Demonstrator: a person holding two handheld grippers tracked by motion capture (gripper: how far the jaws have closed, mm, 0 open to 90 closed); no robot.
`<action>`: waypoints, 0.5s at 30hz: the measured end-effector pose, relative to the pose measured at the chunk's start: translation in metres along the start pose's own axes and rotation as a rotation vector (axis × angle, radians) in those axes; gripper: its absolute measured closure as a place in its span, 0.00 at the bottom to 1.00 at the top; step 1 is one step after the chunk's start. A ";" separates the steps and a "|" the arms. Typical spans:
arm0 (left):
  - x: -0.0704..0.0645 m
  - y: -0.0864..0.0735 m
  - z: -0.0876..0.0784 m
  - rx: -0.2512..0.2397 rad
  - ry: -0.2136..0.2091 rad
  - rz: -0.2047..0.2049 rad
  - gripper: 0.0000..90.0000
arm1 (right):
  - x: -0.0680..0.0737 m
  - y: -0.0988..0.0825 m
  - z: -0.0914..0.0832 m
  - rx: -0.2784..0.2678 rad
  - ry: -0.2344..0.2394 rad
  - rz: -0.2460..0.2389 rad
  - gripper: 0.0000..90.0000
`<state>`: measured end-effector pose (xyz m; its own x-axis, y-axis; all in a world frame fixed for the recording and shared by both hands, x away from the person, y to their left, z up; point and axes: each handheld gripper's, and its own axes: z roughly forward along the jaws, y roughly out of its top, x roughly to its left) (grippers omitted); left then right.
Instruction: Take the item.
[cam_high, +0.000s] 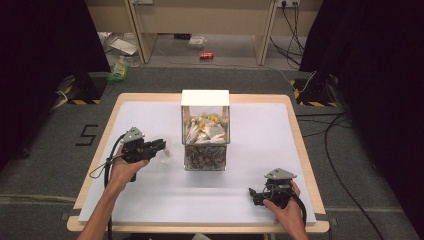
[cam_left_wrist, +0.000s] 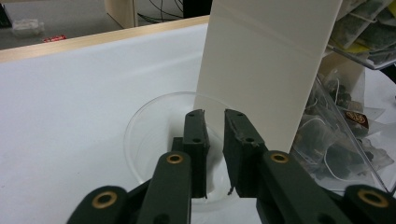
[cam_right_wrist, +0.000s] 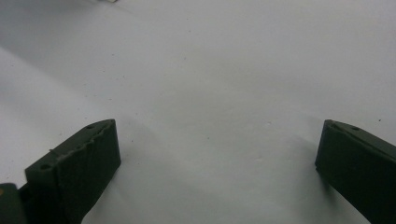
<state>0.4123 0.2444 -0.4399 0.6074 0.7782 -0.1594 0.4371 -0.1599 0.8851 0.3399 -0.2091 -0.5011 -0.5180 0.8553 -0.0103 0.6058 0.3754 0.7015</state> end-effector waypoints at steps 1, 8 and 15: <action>0.000 0.000 0.000 -0.002 -0.002 -0.001 0.85 | 0.000 0.000 0.000 0.000 0.000 0.000 0.01; -0.002 0.005 -0.006 -0.025 -0.004 -0.006 0.76 | 0.000 0.000 0.000 0.000 0.000 0.000 0.01; -0.002 0.008 -0.011 0.002 0.003 -0.024 0.54 | 0.000 0.000 0.000 0.000 0.000 0.001 0.01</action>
<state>0.4076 0.2479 -0.4278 0.5948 0.7835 -0.1799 0.4528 -0.1417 0.8803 0.3399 -0.2091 -0.5011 -0.5178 0.8555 -0.0096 0.6062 0.3747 0.7015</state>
